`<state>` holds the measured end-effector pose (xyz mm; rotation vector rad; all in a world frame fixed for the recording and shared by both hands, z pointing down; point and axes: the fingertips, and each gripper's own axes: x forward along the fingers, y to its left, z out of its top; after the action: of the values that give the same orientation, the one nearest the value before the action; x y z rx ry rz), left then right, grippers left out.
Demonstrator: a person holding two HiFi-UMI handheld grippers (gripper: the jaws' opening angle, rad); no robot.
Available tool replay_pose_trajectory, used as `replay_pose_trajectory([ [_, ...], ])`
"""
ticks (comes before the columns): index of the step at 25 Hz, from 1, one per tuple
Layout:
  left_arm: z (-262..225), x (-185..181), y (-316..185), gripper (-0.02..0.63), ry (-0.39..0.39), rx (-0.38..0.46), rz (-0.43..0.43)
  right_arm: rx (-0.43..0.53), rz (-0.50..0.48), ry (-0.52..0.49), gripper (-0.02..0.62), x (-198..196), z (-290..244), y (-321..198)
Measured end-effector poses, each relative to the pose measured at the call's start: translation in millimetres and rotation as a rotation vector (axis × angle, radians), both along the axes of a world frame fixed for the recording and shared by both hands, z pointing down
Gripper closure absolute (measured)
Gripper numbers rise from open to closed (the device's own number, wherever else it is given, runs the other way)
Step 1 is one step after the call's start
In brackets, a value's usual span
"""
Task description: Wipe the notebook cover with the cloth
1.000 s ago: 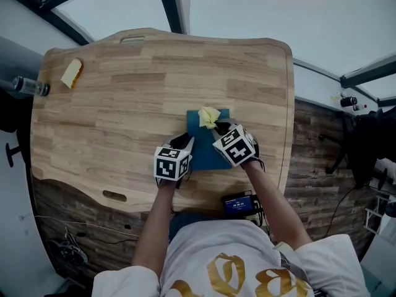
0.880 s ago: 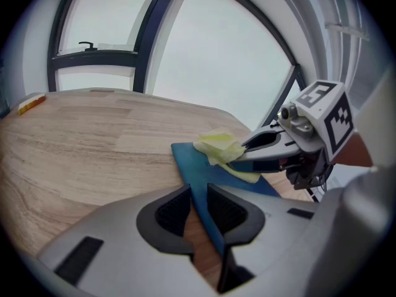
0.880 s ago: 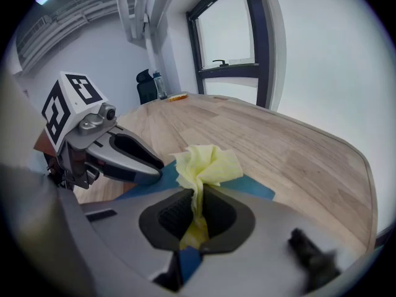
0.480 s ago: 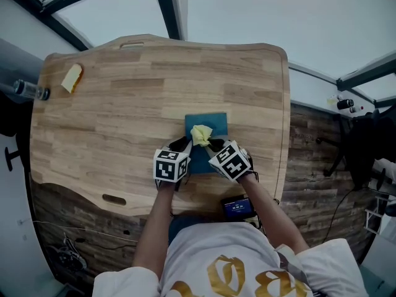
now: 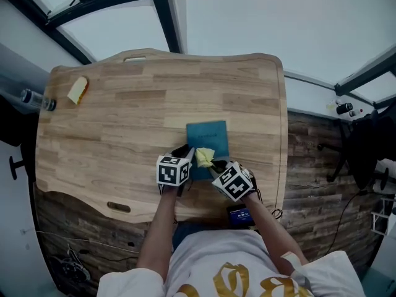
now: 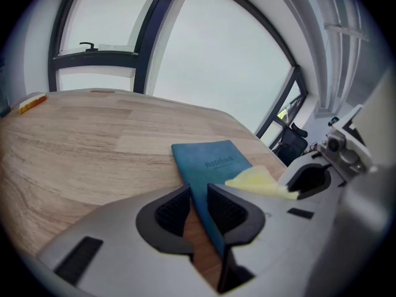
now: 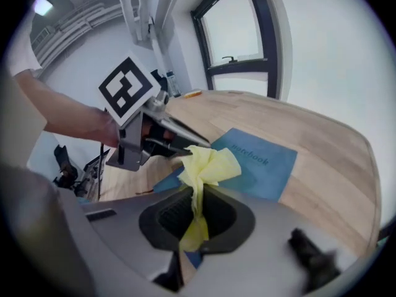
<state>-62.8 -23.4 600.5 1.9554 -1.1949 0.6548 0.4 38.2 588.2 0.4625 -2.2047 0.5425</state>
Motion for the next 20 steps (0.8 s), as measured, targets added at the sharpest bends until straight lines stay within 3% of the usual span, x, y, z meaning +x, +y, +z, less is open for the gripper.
replay_pose_trajectory([
  [2,-4,-3,0,0.494,0.001,0.026,-0.014,0.072,0.088,-0.041,0.558,1,-20,-15],
  [6,-45,-23,-5,0.466,-0.032,0.176,-0.104,0.212,0.217,-0.106,0.558,13,-62,-36],
  [10,-94,-30,2,0.573,-0.061,0.269,-0.120,0.332,0.332,-0.147,0.558,36,-100,-39],
  [14,-142,-32,20,0.591,-0.025,0.366,-0.128,0.460,0.396,-0.160,0.558,37,-141,-28],
  [20,-202,-24,57,0.592,0.002,0.500,-0.081,0.557,0.535,-0.150,0.558,48,-189,4],
])
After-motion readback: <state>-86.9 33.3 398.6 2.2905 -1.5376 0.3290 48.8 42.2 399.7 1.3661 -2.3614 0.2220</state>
